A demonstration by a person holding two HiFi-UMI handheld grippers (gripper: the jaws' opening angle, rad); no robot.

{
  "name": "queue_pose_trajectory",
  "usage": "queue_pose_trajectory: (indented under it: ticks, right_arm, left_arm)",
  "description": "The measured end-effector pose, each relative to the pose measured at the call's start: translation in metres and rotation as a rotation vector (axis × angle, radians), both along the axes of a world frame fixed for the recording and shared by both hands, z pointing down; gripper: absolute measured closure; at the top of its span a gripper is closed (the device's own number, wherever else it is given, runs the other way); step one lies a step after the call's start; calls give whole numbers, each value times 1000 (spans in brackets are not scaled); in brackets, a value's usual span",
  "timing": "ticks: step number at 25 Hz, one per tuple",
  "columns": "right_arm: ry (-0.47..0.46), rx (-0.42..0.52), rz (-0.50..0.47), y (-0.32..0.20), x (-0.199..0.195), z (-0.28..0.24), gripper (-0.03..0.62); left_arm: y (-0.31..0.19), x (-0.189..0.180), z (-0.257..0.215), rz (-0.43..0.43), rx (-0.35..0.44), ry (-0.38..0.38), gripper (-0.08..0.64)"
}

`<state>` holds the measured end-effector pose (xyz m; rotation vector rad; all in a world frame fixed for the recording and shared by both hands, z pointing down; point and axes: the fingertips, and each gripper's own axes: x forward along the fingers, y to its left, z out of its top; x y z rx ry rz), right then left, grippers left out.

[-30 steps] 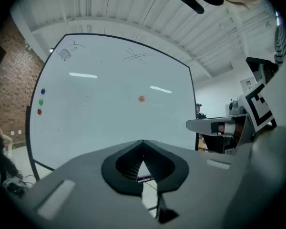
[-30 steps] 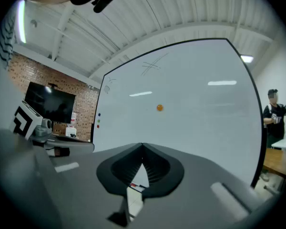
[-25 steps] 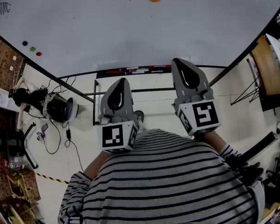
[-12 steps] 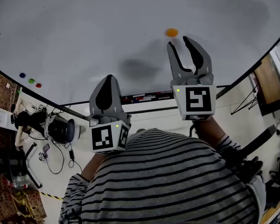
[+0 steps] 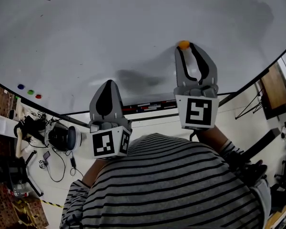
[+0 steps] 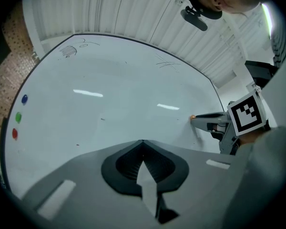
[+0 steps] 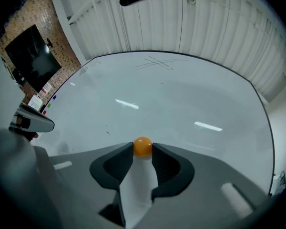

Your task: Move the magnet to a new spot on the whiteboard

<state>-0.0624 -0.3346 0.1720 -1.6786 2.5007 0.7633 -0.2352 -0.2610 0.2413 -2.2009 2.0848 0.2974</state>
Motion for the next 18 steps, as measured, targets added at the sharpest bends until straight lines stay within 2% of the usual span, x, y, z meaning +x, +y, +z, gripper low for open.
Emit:
queue_pose_trajectory:
  ticks: [3, 9, 13, 18]
  right_arm:
    - [21, 12, 21, 7, 0, -2, 471]
    - [-10, 54, 2, 34, 7, -16, 471]
    - [-48, 18, -16, 36, 16, -5, 471]
    - [-68, -38, -60, 71, 36, 15, 469]
  left_arm:
    - [3, 5, -2, 13, -2, 3, 543]
    - [18, 16, -5, 22, -10, 3, 543]
    - [14, 24, 4, 31, -19, -4, 543]
    - [37, 55, 7, 62, -18, -15, 543]
